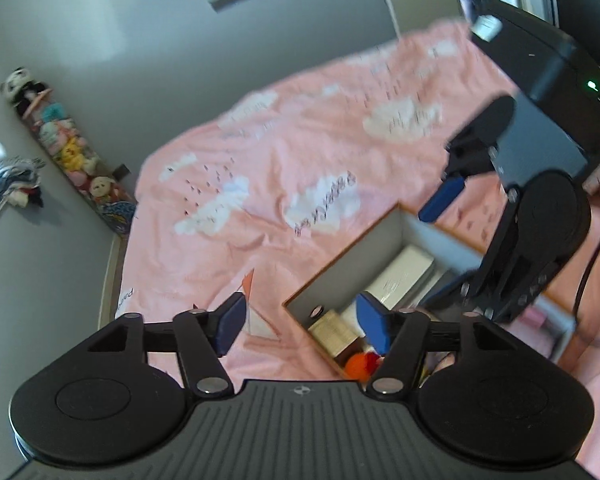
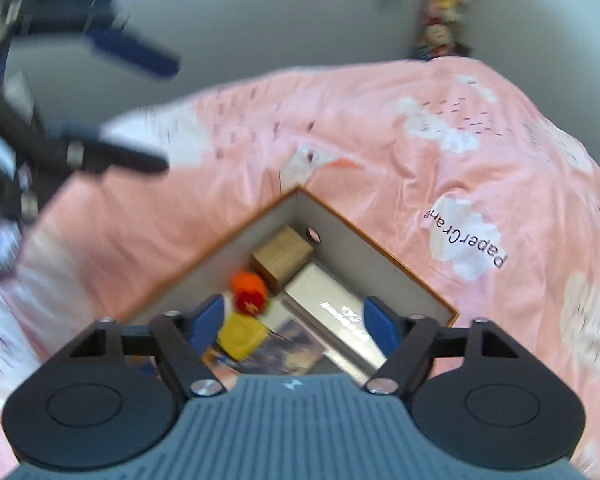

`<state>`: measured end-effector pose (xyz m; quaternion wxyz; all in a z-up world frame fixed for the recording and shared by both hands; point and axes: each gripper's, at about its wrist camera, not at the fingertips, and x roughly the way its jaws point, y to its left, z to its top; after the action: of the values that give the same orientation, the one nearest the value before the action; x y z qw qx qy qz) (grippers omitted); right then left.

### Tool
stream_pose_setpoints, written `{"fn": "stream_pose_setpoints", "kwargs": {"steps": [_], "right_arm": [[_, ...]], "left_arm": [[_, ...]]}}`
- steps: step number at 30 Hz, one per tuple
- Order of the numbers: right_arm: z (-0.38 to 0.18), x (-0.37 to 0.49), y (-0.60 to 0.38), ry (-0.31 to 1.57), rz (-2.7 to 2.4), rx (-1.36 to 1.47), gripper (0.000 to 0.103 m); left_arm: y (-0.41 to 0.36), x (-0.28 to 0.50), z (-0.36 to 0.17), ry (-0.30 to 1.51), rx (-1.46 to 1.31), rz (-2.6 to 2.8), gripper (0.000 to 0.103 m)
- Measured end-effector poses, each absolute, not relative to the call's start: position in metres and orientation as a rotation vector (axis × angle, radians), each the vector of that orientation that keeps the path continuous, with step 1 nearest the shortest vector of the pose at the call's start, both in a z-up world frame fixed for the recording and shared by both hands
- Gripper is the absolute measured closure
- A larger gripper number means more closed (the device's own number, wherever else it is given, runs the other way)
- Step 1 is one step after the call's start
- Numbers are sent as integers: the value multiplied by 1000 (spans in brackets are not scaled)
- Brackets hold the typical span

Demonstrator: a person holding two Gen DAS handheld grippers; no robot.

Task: Organize objects
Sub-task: 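Open the right tool and withdraw both tools from the box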

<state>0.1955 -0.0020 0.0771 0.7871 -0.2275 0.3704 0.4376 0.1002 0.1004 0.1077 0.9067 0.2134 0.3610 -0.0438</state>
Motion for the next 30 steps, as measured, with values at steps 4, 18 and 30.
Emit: {"fn": "stream_pose_setpoints", "kwargs": {"steps": [4, 18, 30], "right_arm": [[94, 163, -32, 685, 873, -311, 16], [80, 41, -96, 503, 598, 49, 4], [39, 19, -101, 604, 492, -9, 2]], "left_arm": [[89, 71, 103, 678, 336, -11, 26], [68, -15, 33, 647, -5, 134, 26], [70, -46, 15, 664, -127, 182, 24]]}}
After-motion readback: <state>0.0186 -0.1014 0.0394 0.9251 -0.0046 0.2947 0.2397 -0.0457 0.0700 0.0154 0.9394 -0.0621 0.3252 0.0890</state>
